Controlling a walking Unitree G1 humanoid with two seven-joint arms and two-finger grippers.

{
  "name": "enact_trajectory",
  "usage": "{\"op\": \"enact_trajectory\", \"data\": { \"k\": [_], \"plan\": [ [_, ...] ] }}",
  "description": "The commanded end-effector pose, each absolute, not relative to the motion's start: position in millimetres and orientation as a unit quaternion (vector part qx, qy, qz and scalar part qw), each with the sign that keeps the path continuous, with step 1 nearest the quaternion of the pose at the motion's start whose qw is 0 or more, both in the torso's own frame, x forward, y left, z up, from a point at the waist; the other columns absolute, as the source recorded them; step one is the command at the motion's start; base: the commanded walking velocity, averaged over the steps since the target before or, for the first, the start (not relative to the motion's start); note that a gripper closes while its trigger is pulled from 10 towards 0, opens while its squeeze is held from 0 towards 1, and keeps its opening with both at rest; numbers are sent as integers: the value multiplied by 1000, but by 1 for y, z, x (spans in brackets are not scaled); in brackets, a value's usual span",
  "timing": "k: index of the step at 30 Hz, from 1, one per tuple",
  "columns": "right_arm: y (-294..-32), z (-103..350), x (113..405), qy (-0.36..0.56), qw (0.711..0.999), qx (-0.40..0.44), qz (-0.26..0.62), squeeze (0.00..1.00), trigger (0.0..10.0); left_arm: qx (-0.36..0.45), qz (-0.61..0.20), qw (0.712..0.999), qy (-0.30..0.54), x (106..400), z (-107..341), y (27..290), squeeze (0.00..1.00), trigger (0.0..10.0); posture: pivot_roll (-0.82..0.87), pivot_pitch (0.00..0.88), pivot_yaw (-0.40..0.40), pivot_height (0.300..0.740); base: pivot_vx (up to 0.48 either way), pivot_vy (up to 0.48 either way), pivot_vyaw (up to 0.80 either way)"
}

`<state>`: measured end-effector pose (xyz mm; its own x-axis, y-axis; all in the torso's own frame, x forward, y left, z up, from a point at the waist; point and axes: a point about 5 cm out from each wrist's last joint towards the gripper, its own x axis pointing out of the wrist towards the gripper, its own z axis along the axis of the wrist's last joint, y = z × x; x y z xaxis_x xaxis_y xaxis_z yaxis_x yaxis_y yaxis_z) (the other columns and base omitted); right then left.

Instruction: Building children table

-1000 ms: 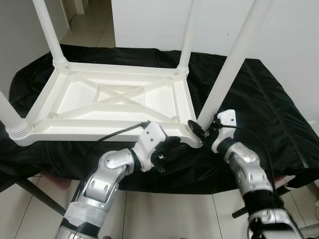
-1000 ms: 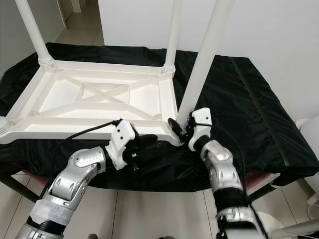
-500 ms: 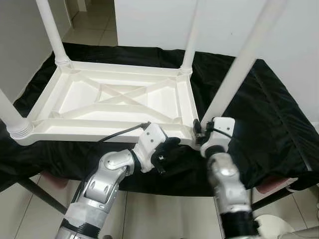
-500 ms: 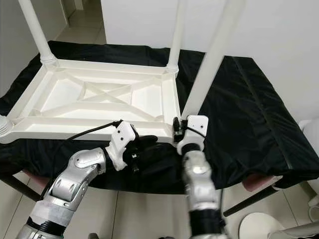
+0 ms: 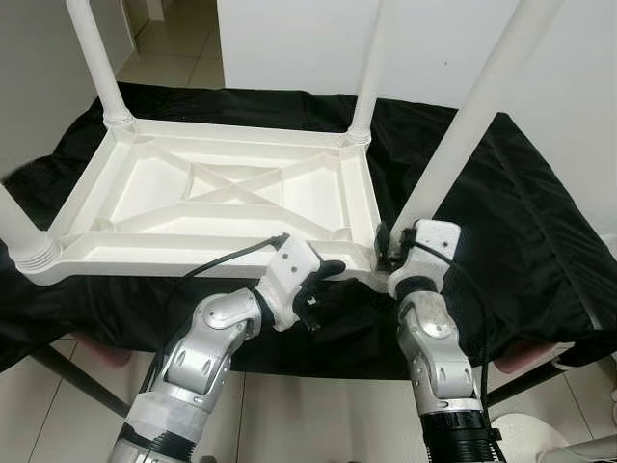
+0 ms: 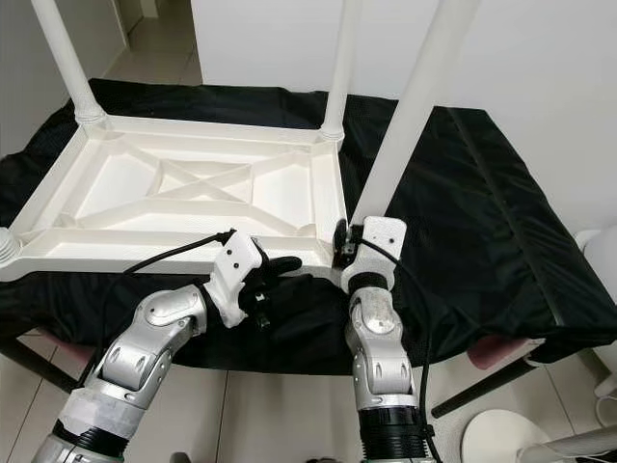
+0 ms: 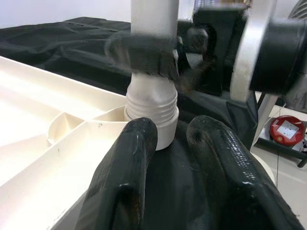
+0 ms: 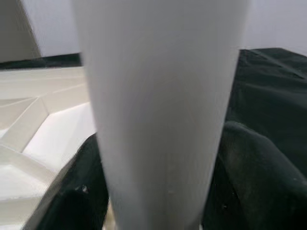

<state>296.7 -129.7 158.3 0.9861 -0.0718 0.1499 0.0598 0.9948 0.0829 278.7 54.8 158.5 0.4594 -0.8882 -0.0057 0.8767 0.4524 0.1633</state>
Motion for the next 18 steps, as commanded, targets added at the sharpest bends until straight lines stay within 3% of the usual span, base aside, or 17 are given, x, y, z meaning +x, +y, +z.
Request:
{"op": "enact_trajectory", "data": {
  "k": [1, 2, 3, 9, 11, 18],
  "plan": [
    [-127, 146, 292, -51, 998, 45, -12, 1000, 10000, 78, -521, 849, -36, 279, 156, 52, 0, 10000, -25, 39, -45, 740, 0, 0, 0],
    [-130, 144, 292, -43, 998, 38, 6, 212, 10000, 78, -520, 850, -36, 279, 157, 52, 0, 10000, -23, 38, -48, 740, 0, 0, 0],
    [-133, 141, 293, -32, 998, 37, 28, 0, 10000, 78, -519, 850, -36, 280, 156, 52, 0, 10000, -22, 38, -50, 740, 0, 0, 0],
    [-141, 136, 296, -9, 996, 25, 91, 0, 10000, 78, -516, 853, -36, 280, 156, 54, 0, 10000, -16, 36, -55, 740, 0, 0, 0],
    [-155, 138, 298, -21, 988, -23, 151, 0, 10000, 79, -514, 854, -36, 280, 156, 55, 0, 10000, -11, 37, -55, 740, 0, 0, 0],
    [-170, 143, 304, -26, 981, -43, 189, 0, 10000, 79, -512, 854, -36, 281, 157, 55, 0, 10000, -10, 35, -49, 740, 0, 0, 0]
  ]
}}
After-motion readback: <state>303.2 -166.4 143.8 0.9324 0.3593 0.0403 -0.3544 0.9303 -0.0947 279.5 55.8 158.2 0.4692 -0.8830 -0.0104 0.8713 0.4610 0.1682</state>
